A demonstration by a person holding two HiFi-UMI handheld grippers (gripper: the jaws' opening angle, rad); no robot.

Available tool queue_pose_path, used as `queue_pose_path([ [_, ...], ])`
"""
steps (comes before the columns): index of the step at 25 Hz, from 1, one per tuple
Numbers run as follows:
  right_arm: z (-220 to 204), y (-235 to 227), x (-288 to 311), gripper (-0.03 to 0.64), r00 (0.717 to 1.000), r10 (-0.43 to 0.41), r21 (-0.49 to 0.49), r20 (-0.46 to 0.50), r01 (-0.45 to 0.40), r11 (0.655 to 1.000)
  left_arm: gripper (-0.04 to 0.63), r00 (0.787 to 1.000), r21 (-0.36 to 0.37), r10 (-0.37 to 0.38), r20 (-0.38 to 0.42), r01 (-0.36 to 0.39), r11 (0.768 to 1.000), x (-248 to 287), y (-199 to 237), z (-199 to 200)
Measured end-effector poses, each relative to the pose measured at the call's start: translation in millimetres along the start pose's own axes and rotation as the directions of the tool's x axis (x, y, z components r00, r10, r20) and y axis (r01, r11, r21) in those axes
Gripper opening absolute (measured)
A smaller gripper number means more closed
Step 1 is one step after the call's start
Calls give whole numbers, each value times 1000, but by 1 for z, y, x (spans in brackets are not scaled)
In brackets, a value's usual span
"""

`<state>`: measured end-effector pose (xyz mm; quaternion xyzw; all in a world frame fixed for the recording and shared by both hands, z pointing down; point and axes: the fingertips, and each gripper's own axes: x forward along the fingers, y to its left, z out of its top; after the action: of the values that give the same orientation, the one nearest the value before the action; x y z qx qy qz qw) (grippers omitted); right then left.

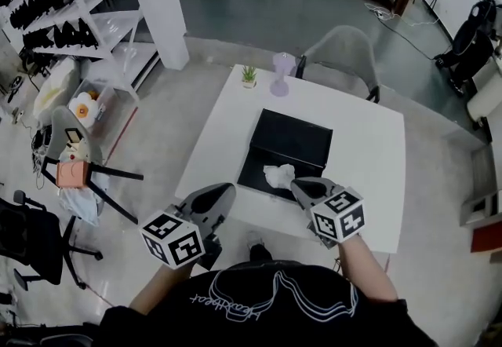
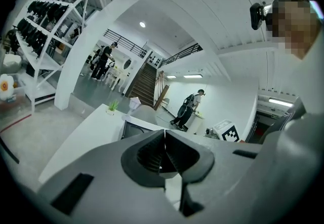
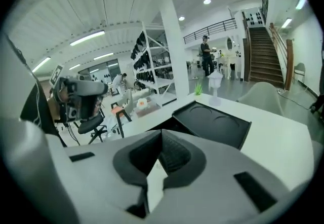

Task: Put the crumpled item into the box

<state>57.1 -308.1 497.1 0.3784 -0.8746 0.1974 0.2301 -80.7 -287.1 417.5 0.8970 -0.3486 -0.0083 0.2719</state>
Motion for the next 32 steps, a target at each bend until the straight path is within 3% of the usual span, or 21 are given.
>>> queue_pose_path([
  [3,13,14,-23,3,995,17,15,100,-18,1000,8,999,-20,-38,-4,38,999,4,-12,-1],
  [6,28,31,-46,3,973,57,27,225,-65,998,8,998,-16,-67,-5,67,998,5,-22,-2],
  [10,48,49,-80,3,901,90,58,425,-126,990,8,995,-8,-100,-1,100,995,4,-40,-5],
  [12,54,56,-92,3,872,98,64,479,-146,987,8,993,-5,-119,2,119,993,2,-49,-5],
  [21,54,77,-107,3,848,140,9,511,-169,986,8,986,-4,-164,19,164,986,-5,-72,-5],
  [32,52,79,-105,3,853,155,10,498,-184,983,8,989,6,-147,25,147,989,-10,-71,-6],
])
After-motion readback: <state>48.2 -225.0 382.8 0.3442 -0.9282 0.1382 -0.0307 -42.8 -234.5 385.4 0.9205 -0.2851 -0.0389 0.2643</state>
